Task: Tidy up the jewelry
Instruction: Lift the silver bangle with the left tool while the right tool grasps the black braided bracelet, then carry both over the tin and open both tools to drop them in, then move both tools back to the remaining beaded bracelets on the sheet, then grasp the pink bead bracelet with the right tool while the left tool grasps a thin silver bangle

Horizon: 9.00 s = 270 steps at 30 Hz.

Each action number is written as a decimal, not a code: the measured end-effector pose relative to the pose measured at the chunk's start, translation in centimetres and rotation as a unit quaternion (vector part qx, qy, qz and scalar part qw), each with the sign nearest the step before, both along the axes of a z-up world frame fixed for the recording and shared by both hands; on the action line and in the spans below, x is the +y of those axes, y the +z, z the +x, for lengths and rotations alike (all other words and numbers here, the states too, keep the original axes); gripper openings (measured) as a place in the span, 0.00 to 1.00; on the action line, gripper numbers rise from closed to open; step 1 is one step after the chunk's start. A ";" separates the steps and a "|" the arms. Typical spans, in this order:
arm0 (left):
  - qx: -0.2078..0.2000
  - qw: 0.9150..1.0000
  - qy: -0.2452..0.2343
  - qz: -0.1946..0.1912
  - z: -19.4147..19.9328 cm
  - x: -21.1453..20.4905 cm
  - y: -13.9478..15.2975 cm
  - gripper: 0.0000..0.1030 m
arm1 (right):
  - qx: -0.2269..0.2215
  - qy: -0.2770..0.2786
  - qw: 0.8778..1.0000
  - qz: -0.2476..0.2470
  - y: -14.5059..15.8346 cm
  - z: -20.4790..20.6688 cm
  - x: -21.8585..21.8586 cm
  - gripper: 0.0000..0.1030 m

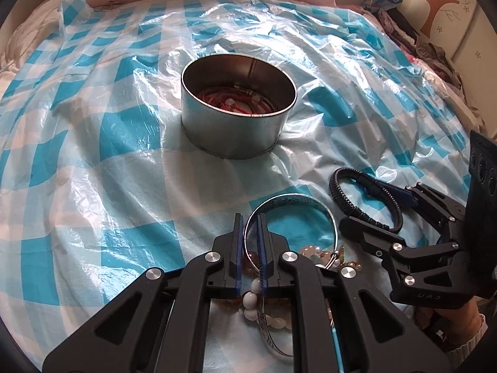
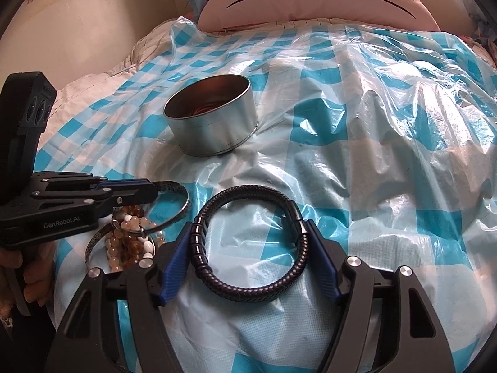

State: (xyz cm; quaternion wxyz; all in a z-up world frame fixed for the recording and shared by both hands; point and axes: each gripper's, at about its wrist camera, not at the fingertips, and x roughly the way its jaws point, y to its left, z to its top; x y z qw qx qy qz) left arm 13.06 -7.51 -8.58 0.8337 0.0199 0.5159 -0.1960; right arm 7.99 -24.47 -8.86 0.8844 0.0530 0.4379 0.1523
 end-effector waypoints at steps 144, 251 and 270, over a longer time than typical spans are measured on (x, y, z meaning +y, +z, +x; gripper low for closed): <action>-0.136 0.972 0.177 -0.080 2.8 5.4 5.8 0.53 | -0.083 -0.111 0.990 -0.037 3.9 8.0 2.7 0.86; -0.043 0.998 -0.038 0.000 -7.8 1.5 2.4 0.05 | 0.002 -0.047 0.990 -0.131 -0.2 -1.5 -0.1 0.93; -0.004 1.000 -0.022 0.005 -6.7 2.7 0.8 0.08 | -0.049 0.005 0.992 -0.119 2.3 -2.9 0.8 0.93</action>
